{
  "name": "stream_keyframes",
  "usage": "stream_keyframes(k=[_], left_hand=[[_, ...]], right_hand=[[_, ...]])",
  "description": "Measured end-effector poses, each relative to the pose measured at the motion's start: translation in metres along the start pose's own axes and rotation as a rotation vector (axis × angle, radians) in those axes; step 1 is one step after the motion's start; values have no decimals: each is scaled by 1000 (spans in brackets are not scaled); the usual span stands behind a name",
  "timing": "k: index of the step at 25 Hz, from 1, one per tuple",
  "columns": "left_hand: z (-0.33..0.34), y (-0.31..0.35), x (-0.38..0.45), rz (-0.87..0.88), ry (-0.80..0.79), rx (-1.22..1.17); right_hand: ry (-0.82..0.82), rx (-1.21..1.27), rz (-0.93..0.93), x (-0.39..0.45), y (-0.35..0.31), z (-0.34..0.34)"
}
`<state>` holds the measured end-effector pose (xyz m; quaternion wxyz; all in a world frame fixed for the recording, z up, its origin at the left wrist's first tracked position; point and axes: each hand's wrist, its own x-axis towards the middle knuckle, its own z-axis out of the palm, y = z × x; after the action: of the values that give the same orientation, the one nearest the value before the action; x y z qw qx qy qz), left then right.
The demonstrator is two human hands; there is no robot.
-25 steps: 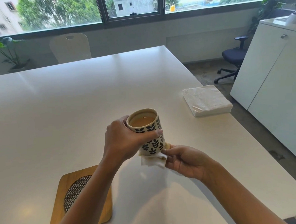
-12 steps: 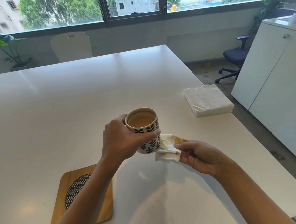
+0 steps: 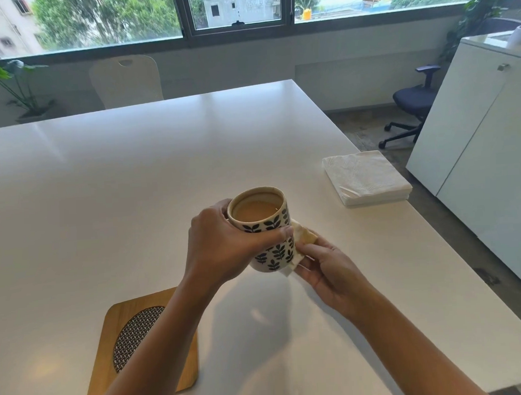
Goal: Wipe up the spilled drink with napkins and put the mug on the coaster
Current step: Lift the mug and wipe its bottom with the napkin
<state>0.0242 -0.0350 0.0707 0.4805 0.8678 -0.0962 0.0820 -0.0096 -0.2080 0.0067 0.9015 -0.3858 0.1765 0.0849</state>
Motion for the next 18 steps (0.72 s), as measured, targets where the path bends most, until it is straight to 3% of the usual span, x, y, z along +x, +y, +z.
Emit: stream_keyframes(k=[3,9,18], left_hand=[[1,5,1,16,-15,-9],[3,9,4,6,-4,-29],[-4,-1,12,-32,65,-6]], right_hand=[[-105,134,84,3,8,9],[-92,209,265,2,20,22],[-201,172,398,-12,20,21]])
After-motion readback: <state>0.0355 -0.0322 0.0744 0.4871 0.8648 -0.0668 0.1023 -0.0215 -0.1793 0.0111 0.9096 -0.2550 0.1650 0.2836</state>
